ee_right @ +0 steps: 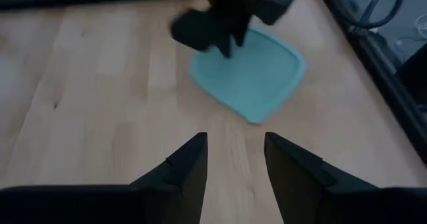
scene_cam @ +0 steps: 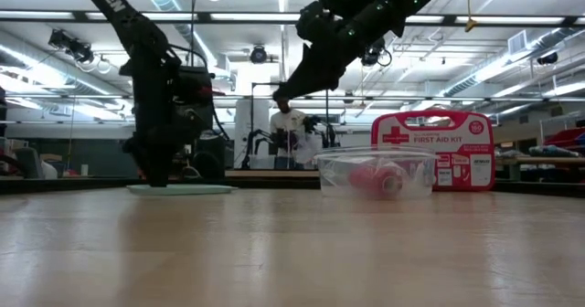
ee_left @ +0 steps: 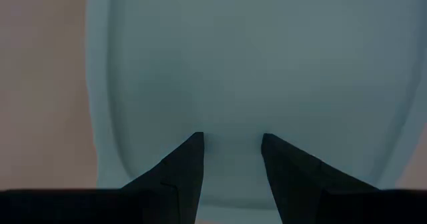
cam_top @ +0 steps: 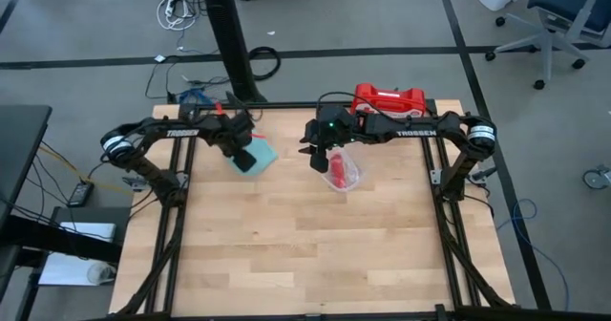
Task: Roll bandage
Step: Close the transparent food container lid
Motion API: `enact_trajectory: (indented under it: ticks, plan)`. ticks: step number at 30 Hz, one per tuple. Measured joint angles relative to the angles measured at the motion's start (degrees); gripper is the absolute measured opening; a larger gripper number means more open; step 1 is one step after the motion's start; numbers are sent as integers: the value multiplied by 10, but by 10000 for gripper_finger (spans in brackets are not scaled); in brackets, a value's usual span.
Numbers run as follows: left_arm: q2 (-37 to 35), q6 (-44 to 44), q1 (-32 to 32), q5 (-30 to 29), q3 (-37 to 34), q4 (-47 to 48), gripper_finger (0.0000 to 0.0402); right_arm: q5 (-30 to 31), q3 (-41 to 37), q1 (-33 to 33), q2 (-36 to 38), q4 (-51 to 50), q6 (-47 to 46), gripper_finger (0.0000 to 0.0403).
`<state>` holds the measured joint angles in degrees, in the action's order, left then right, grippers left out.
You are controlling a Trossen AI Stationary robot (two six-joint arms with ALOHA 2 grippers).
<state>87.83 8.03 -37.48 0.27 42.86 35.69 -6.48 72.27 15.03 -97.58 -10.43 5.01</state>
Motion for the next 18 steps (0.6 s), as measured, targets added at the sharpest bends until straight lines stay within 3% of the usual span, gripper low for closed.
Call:
enact_trajectory:
  ticks: [9, 18]
  plan:
    - [-46, 36, 139, 62, -5, 43, 160, -11, 0, 2, 0, -31, 6, 149]
    - [-73, 152, 295, 83, -5, 50, 160, -11, 0, 2, 9, -72, 5, 149]
